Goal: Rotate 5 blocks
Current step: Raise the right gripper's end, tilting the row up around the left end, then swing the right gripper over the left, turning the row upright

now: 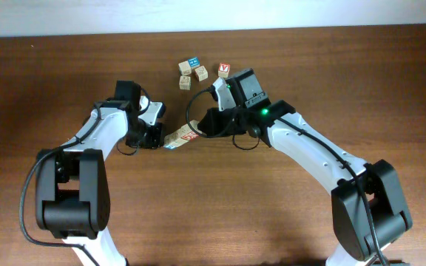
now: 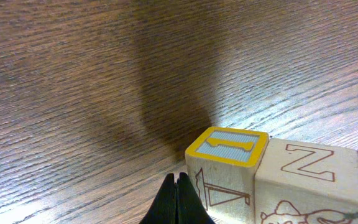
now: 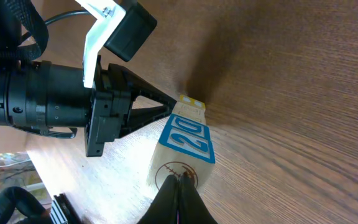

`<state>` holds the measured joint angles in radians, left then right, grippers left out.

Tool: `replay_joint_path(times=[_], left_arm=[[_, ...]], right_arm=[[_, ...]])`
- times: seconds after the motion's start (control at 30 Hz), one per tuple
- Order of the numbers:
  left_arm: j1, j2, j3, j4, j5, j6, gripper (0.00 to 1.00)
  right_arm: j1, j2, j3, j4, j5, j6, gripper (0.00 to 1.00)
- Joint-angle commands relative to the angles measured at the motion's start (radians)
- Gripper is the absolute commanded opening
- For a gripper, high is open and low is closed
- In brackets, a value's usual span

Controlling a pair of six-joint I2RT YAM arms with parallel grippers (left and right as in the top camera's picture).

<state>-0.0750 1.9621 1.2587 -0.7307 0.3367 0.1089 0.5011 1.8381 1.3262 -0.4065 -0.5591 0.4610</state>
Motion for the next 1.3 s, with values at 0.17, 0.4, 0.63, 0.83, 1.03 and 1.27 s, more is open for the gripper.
replay_joint_path(times=[0.17, 0.4, 0.63, 0.83, 1.03, 1.27], left_arm=[[-0.028, 0.005, 0.016, -0.005, 0.184, 0.013, 0.0], [-0.028, 0.005, 0.016, -0.008, 0.199, 0.013, 0.0], [-0.028, 0.005, 0.016, -0.008, 0.199, 0.012, 0.0], [-0.028, 0.005, 0.016, -0.008, 0.199, 0.012, 0.0], [-0.028, 0.005, 0.016, -0.008, 0.199, 0.013, 0.0], [-0.028, 0.005, 0.016, -0.008, 0.199, 0.013, 0.0]], right_arm=[[0.044, 0.016, 0.0, 0.004, -0.012, 0.011, 0.04], [0.044, 0.016, 0.0, 0.003, -0.012, 0.011, 0.04], [0.044, 0.016, 0.0, 0.003, -0.012, 0.011, 0.04], [0.044, 0.016, 0.0, 0.004, -0.001, 0.013, 0.04], [0.077, 0.068, 0.0, 0.009, 0.04, 0.016, 0.04], [0.077, 0.079, 0.0, 0.021, 0.06, 0.015, 0.04]])
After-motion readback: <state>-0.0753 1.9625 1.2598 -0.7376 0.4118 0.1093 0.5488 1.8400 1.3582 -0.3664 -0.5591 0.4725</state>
